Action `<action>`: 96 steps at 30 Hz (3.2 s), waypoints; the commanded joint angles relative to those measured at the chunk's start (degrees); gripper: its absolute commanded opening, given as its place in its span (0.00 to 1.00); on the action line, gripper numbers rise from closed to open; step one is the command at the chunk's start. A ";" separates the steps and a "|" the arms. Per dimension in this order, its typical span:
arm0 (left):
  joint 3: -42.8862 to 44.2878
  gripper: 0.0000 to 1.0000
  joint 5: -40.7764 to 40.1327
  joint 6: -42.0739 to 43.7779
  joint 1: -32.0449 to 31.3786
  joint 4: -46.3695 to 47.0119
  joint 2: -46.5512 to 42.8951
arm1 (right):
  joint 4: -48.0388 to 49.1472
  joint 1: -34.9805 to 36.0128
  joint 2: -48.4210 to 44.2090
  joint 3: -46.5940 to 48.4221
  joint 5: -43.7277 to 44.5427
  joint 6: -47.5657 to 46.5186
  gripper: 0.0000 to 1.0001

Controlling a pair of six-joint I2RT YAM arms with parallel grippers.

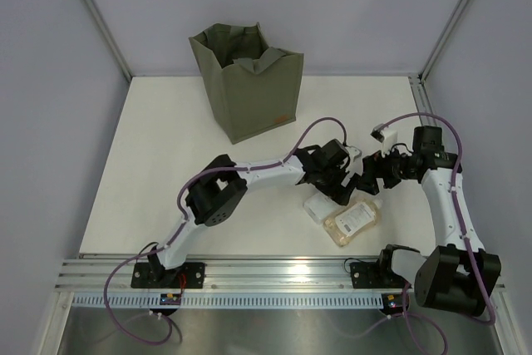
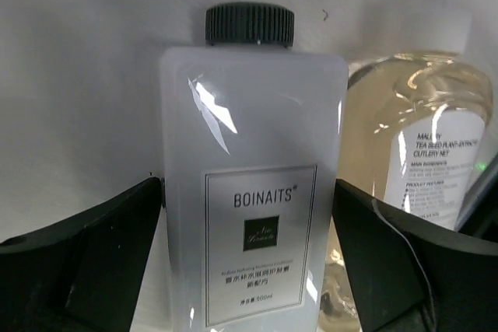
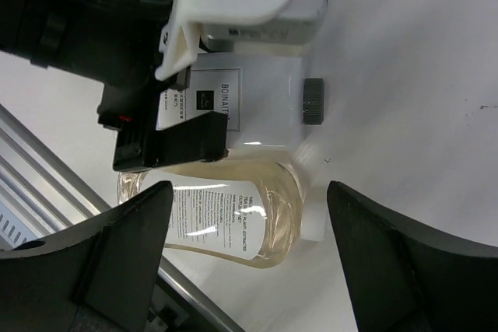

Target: Place the personal care products into the canvas bag

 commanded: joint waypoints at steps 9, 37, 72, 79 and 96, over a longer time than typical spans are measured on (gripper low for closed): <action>-2.08 0.77 -23.80 -4.62 -1.01 -10.50 4.03 | 5.60 -0.33 -4.99 -1.30 3.08 4.34 0.89; -25.18 0.00 -20.17 -9.26 7.16 -6.39 -23.72 | 10.69 -0.94 3.54 4.86 -7.73 7.59 0.90; 6.41 0.00 2.82 -38.63 38.54 23.25 -30.71 | 4.73 -0.94 4.33 3.36 -16.26 -0.75 0.86; 25.39 0.00 -6.14 -43.03 46.01 24.74 -16.46 | 1.47 -0.94 4.24 2.66 -18.27 -4.53 0.86; 24.92 0.48 -9.15 -26.69 47.60 22.19 -13.01 | -14.76 -0.86 8.37 6.87 -19.86 -26.20 0.89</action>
